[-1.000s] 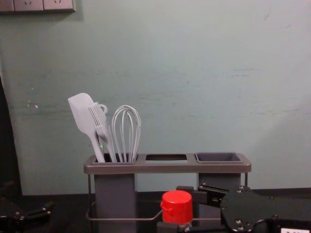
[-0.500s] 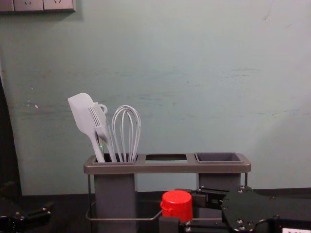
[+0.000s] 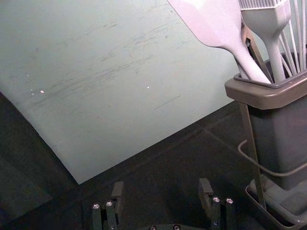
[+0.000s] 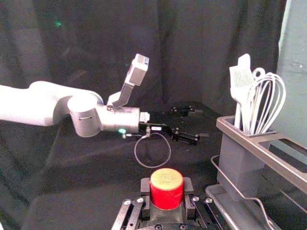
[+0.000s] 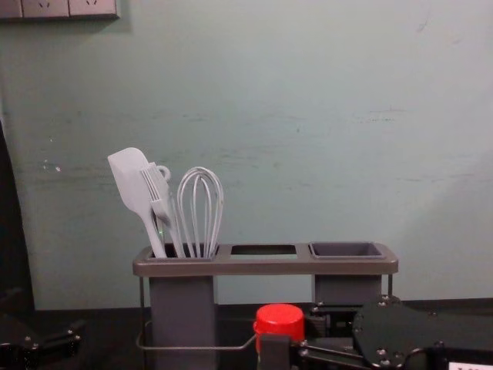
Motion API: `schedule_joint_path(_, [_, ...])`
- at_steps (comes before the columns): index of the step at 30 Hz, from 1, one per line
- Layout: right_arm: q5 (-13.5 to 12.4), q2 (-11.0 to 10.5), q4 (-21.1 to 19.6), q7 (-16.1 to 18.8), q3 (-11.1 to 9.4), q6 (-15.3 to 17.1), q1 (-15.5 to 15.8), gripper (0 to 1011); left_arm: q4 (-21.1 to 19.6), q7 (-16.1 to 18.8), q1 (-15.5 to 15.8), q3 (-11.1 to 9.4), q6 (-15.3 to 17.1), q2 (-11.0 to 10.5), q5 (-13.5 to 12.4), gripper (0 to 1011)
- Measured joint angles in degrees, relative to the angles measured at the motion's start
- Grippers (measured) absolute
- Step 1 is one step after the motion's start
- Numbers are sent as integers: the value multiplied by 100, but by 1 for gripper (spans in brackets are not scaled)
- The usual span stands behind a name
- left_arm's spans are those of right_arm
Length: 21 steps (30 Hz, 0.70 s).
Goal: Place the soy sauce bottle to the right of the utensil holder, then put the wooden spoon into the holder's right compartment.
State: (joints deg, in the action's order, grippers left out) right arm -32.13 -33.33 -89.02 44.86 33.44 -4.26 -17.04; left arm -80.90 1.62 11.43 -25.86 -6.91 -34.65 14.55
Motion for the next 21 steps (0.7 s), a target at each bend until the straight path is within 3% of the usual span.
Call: schedule_joint_path(21, [-70, -63, -158, 56, 5, -125, 44, 386, 0, 0, 0, 0, 0, 0, 0, 1011])
